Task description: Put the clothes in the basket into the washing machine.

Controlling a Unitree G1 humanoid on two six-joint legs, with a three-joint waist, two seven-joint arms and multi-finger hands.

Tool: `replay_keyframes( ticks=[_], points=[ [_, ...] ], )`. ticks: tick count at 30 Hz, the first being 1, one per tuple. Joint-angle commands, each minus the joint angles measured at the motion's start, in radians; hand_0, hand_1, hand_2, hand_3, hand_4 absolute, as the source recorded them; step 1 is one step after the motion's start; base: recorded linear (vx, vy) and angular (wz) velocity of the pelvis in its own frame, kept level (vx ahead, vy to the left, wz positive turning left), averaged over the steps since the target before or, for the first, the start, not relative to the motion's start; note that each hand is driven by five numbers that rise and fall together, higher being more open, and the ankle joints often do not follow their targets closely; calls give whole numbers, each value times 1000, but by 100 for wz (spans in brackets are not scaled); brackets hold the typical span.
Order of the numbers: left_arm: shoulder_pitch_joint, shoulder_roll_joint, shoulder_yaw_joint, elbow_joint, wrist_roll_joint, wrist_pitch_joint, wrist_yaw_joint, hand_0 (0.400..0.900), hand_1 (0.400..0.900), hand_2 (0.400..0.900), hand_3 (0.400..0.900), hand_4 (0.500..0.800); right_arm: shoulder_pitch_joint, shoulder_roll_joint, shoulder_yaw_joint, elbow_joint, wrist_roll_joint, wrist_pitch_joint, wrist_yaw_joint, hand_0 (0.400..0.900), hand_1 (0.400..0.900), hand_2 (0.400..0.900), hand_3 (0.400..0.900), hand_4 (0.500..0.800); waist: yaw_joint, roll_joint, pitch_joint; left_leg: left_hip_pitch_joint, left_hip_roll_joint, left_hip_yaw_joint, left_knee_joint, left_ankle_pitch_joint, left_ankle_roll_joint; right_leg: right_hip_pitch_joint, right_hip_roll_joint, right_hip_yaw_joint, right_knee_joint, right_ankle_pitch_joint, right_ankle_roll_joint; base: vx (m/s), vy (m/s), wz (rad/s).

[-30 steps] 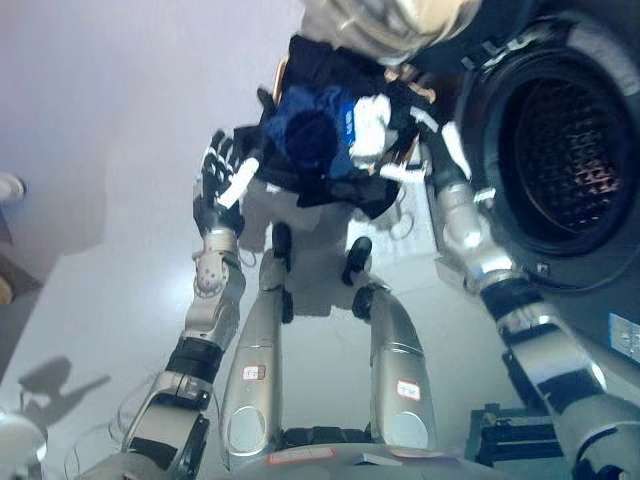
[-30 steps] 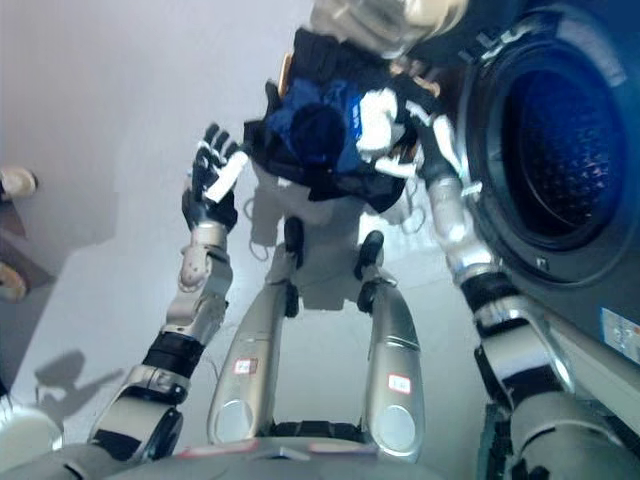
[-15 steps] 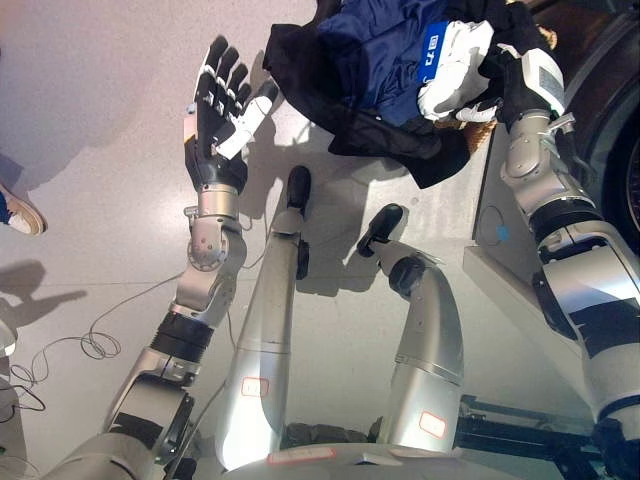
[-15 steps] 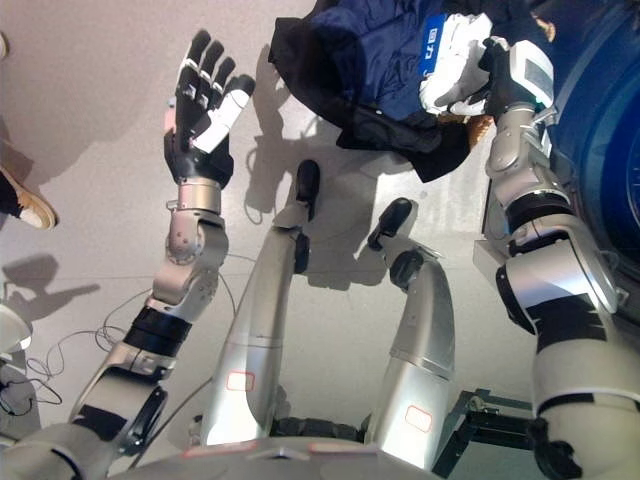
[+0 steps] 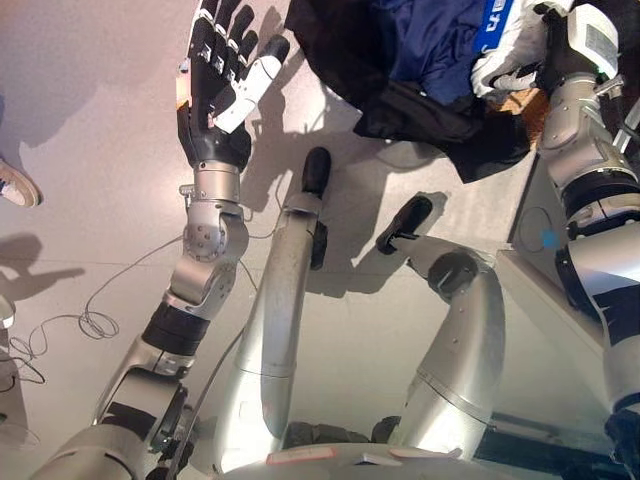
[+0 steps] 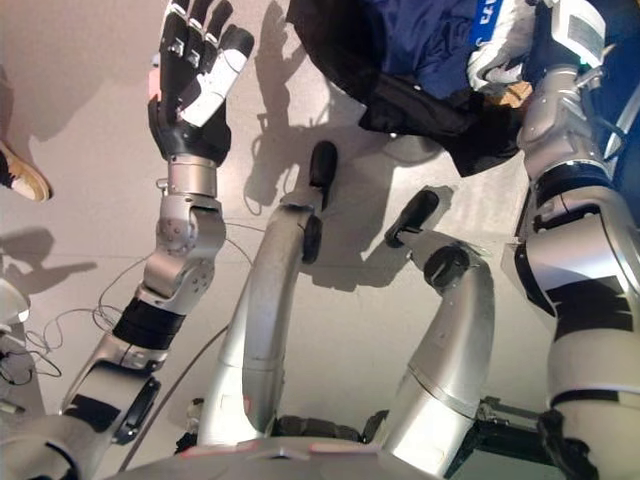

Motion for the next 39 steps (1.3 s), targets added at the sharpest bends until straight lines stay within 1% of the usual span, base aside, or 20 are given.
replay_keyframes(
  ticks=[1,5,10,14,19,20,21,28,32,36,39],
  points=[
    [74,-33,21,-161,21,-117,-4,900,900,900,900,800,20,-49,61,41,0,7,-19,900,900,900,900,800,8,74,-95,13,-15,-84,49,-139,-3,-61,1,53,17,8,131,-4,-11,6],
    [93,-35,35,-184,13,-117,-4,900,900,900,900,800,33,-38,59,52,-13,23,-7,900,900,900,900,800,12,94,-76,7,-21,-89,76,-142,-2,-61,-3,50,45,1,127,-3,-4,2],
    [117,-25,47,-207,7,-120,-7,900,900,900,900,800,68,-19,48,68,-47,43,-6,900,900,900,900,800,17,117,-68,4,-31,-98,101,-141,0,-61,-9,45,75,-6,121,-3,-6,3],
    [127,-20,49,-211,3,-119,-19,900,900,900,900,800,110,4,35,73,-57,46,34,900,900,900,900,800,17,128,-63,2,-34,-105,123,-141,2,-61,-10,49,97,-9,118,0,0,0],
    [138,-13,60,-209,-5,-111,-28,900,900,900,900,800,128,28,29,108,-80,67,78,900,900,900,900,800,19,135,-59,-2,-36,-110,147,-143,1,-61,-12,53,113,-8,116,0,0,0],
    [142,-10,62,-210,-5,-109,-31,900,900,900,900,800,128,31,29,109,-85,69,83,637,637,637,637,642,19,136,-58,-2,-35,-110,148,-143,1,-61,-12,53,113,-8,116,0,0,0],
    [144,-9,63,-215,-7,-110,-35,900,900,900,900,800,128,35,25,112,-84,70,84,400,400,400,400,500,18,136,-58,-2,-35,-110,153,-144,2,-61,-12,54,116,-8,115,0,0,0],
    [153,-7,78,-216,-10,-104,-37,900,900,900,900,800,127,50,29,87,-87,63,82,400,400,400,400,500,7,127,-58,-2,-33,-105,158,-140,5,-61,-4,62,114,7,114,-13,2,-2],
    [159,0,93,-219,-6,-104,-29,900,900,900,900,800,113,62,39,73,-81,60,76,400,400,400,400,500,-1,116,-62,-2,-30,-105,161,-136,6,-61,-1,66,111,16,112,-16,7,-5],
    [167,1,117,-223,4,-100,-10,900,900,900,900,800,84,75,36,37,-47,49,57,400,400,400,400,500,-18,94,-68,-2,-22,-100,168,-137,8,-61,7,70,113,19,108,-20,22,-10],
    [181,2,146,-227,16,-98,15,900,900,900,900,800,55,76,46,-33,-29,39,24,400,400,400,400,500,-39,67,-77,-2,-14,-91,171,-139,8,-61,18,74,106,32,107,-27,28,-16]
  ],
)
